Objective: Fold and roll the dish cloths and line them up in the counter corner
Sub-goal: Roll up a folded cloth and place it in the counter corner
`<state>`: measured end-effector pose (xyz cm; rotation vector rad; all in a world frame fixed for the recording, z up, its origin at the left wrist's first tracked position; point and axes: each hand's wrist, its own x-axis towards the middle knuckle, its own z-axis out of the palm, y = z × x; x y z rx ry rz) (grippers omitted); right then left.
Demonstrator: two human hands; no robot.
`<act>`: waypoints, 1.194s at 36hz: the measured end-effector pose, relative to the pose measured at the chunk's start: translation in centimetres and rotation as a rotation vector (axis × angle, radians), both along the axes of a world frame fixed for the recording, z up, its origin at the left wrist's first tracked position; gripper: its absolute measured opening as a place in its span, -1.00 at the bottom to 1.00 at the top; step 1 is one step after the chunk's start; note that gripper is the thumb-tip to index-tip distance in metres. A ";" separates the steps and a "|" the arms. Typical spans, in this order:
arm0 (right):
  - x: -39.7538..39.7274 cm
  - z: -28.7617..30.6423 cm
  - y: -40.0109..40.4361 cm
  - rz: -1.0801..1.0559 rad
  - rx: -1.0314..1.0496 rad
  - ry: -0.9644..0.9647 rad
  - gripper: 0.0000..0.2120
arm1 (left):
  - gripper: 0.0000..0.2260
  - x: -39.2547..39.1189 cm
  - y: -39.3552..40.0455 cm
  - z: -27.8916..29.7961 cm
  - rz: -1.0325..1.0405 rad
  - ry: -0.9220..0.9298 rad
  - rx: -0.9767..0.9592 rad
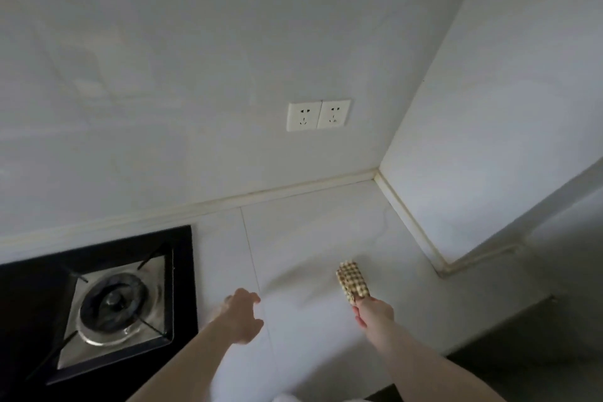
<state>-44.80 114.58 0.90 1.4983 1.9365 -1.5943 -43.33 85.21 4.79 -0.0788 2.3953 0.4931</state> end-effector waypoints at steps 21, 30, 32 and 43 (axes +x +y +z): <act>-12.4 -2.4 9.8 -0.070 -0.167 -0.012 -0.91 | -0.11 -5.6 3.3 -6.3 -0.115 -0.129 -0.235; -19.7 -1.8 10.9 -0.078 -0.236 0.088 -0.67 | -0.08 -6.8 3.3 -4.6 -0.163 -0.196 -0.296; -20.4 -0.5 10.7 -0.015 -0.280 0.135 -0.61 | -0.07 -7.0 3.4 -4.5 -0.183 -0.209 -0.322; -20.6 -0.1 10.3 0.105 -0.136 0.168 -0.55 | -0.09 -7.1 3.0 -4.5 -0.184 -0.200 -0.320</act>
